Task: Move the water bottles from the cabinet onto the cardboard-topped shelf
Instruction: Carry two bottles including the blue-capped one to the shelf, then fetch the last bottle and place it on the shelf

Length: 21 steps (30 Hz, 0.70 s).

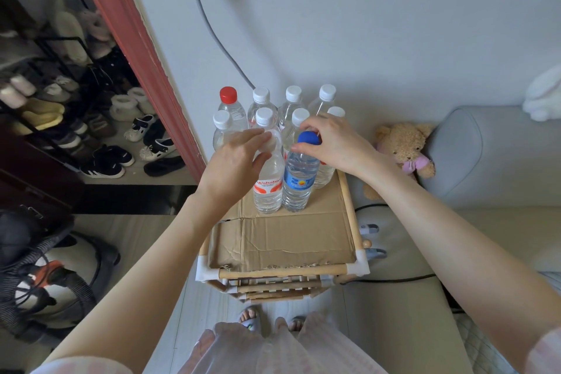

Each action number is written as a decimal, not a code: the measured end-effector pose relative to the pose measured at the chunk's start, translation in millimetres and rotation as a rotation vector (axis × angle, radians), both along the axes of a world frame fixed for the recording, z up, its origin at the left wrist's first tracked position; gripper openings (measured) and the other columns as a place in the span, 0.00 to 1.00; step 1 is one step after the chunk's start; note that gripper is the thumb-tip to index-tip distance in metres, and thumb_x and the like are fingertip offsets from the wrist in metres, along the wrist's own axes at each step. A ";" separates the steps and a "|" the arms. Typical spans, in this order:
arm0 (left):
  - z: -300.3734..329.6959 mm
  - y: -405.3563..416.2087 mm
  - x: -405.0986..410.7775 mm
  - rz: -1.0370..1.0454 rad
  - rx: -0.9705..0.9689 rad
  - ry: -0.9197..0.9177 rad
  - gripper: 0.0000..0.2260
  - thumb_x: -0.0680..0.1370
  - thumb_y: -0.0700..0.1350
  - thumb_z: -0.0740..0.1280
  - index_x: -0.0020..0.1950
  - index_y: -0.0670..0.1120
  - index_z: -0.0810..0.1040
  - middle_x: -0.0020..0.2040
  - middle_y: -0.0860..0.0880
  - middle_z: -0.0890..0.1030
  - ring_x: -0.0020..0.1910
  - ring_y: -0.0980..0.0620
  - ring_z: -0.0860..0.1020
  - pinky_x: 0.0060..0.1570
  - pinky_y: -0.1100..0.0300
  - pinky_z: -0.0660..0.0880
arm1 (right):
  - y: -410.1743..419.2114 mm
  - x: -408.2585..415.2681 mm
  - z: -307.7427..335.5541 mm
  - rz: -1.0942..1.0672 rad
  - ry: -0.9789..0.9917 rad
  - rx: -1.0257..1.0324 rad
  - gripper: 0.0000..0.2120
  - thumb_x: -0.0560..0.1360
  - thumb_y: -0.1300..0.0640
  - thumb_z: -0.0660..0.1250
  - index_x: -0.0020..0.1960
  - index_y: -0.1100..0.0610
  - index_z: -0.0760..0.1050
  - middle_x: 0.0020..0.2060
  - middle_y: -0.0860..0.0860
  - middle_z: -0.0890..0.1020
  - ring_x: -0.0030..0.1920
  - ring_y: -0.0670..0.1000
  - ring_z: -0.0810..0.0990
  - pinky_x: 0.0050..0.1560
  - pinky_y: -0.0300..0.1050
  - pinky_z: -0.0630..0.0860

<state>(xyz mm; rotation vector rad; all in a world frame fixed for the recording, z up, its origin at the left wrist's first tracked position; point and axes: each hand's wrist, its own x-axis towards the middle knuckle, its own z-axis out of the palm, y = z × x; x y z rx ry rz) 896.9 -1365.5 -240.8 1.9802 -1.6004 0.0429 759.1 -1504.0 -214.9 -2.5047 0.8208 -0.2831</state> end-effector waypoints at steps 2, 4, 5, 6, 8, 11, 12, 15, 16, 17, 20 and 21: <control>1.3 2.6 0.3 -0.015 0.035 -0.050 0.16 0.72 0.38 0.70 0.59 0.38 0.76 0.57 0.39 0.79 0.55 0.39 0.77 0.47 0.47 0.76 | 1.5 -4.5 -2.9 -0.010 -0.025 0.032 0.21 0.71 0.47 0.69 0.59 0.57 0.73 0.49 0.51 0.76 0.51 0.53 0.74 0.54 0.45 0.70; 3.4 4.5 1.1 -0.038 0.069 -0.099 0.17 0.72 0.41 0.68 0.60 0.38 0.74 0.59 0.39 0.78 0.57 0.39 0.76 0.50 0.45 0.77 | 4.6 -11.0 -5.6 -0.020 -0.049 0.041 0.23 0.71 0.47 0.68 0.63 0.55 0.70 0.54 0.53 0.76 0.53 0.56 0.75 0.58 0.50 0.71; 4.7 5.9 1.1 -0.044 0.090 -0.124 0.18 0.73 0.44 0.66 0.62 0.39 0.73 0.60 0.39 0.77 0.59 0.39 0.75 0.52 0.44 0.76 | 7.5 -14.9 -6.9 -0.021 -0.062 0.030 0.24 0.72 0.48 0.68 0.64 0.55 0.69 0.56 0.53 0.76 0.55 0.56 0.74 0.59 0.50 0.70; 5.9 7.6 0.0 -0.044 0.110 -0.149 0.19 0.74 0.46 0.64 0.63 0.39 0.72 0.61 0.39 0.76 0.61 0.39 0.74 0.54 0.44 0.75 | 10.4 -18.9 -7.8 -0.019 -0.078 0.002 0.24 0.72 0.48 0.67 0.66 0.54 0.68 0.57 0.52 0.75 0.58 0.56 0.73 0.60 0.49 0.70; 9.3 11.2 -4.7 -0.016 0.130 -0.194 0.21 0.75 0.49 0.59 0.64 0.41 0.71 0.63 0.40 0.74 0.63 0.39 0.72 0.57 0.46 0.73 | 16.3 -25.4 -8.6 -0.006 -0.124 -0.102 0.24 0.73 0.50 0.66 0.67 0.55 0.67 0.60 0.52 0.73 0.62 0.55 0.70 0.61 0.47 0.68; 11.6 27.7 -21.2 0.080 0.088 -0.214 0.21 0.75 0.49 0.59 0.65 0.42 0.71 0.65 0.41 0.73 0.65 0.40 0.70 0.61 0.46 0.70 | 29.7 -33.6 -8.2 0.066 -0.239 -0.232 0.24 0.74 0.50 0.63 0.67 0.57 0.67 0.62 0.53 0.72 0.63 0.53 0.70 0.63 0.45 0.69; 10.0 38.0 -29.1 0.122 0.071 -0.218 0.20 0.76 0.49 0.60 0.66 0.42 0.70 0.65 0.41 0.73 0.66 0.41 0.69 0.63 0.46 0.69 | 36.5 -36.2 -9.9 0.105 -0.280 -0.246 0.23 0.75 0.48 0.61 0.67 0.57 0.67 0.63 0.53 0.73 0.63 0.52 0.70 0.63 0.43 0.67; -1.6 80.0 -58.6 0.259 0.056 -0.186 0.22 0.77 0.51 0.60 0.68 0.44 0.68 0.66 0.43 0.72 0.67 0.43 0.68 0.65 0.46 0.66 | 64.5 -46.3 -25.8 0.277 -0.325 -0.230 0.24 0.75 0.47 0.60 0.67 0.59 0.68 0.63 0.55 0.73 0.64 0.52 0.70 0.65 0.41 0.64; -8.3 96.4 -70.3 0.318 0.077 -0.161 0.22 0.77 0.52 0.60 0.68 0.44 0.67 0.66 0.44 0.72 0.67 0.43 0.68 0.66 0.46 0.65 | 74.4 -50.5 -35.9 0.356 -0.308 -0.219 0.24 0.75 0.47 0.61 0.67 0.59 0.67 0.64 0.55 0.72 0.65 0.53 0.70 0.66 0.44 0.66; -15.8 113.7 -81.8 0.382 0.112 -0.129 0.22 0.77 0.53 0.59 0.68 0.45 0.68 0.66 0.44 0.73 0.67 0.43 0.68 0.66 0.45 0.65 | 84.9 -54.1 -46.6 0.433 -0.285 -0.207 0.25 0.75 0.47 0.61 0.68 0.58 0.67 0.65 0.56 0.72 0.65 0.54 0.70 0.66 0.48 0.67; -38.6 169.0 -114.4 0.570 0.247 -0.017 0.22 0.76 0.55 0.55 0.68 0.48 0.67 0.65 0.45 0.73 0.66 0.43 0.69 0.63 0.42 0.67 | 116.5 -59.2 -73.7 0.609 -0.216 -0.144 0.26 0.74 0.47 0.63 0.68 0.58 0.66 0.66 0.57 0.71 0.65 0.57 0.71 0.63 0.55 0.71; -44.2 188.6 -125.0 0.631 0.283 0.011 0.22 0.77 0.55 0.55 0.68 0.48 0.67 0.65 0.45 0.74 0.66 0.43 0.69 0.63 0.41 0.68 | 128.6 -59.3 -78.8 0.660 -0.195 -0.123 0.26 0.74 0.47 0.63 0.68 0.57 0.66 0.66 0.57 0.71 0.65 0.57 0.71 0.62 0.55 0.71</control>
